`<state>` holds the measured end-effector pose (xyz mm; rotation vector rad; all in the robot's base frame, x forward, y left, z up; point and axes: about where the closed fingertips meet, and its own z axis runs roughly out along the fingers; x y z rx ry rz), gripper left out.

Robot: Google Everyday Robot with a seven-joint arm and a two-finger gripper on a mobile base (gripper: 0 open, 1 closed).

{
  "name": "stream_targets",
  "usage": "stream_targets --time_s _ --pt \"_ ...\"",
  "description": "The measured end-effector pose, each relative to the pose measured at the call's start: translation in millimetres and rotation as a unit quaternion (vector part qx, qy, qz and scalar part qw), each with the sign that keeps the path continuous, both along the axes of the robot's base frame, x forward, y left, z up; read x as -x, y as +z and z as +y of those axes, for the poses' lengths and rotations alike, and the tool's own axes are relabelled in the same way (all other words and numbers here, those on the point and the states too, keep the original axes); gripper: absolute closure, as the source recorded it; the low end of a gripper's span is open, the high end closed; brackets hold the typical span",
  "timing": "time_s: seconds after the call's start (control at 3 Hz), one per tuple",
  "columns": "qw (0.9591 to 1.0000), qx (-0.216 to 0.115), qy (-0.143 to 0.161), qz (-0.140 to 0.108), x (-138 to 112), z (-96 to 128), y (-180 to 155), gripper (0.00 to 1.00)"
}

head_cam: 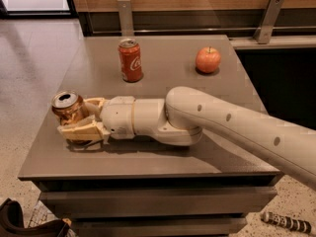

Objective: Pick orange can

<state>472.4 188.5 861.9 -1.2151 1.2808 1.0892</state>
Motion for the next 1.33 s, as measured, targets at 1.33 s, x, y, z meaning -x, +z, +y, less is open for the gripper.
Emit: stream_targets --time_s 1.33 --pt "0.9961 0.030 0.034 -0.076 7 14 121 1.00"
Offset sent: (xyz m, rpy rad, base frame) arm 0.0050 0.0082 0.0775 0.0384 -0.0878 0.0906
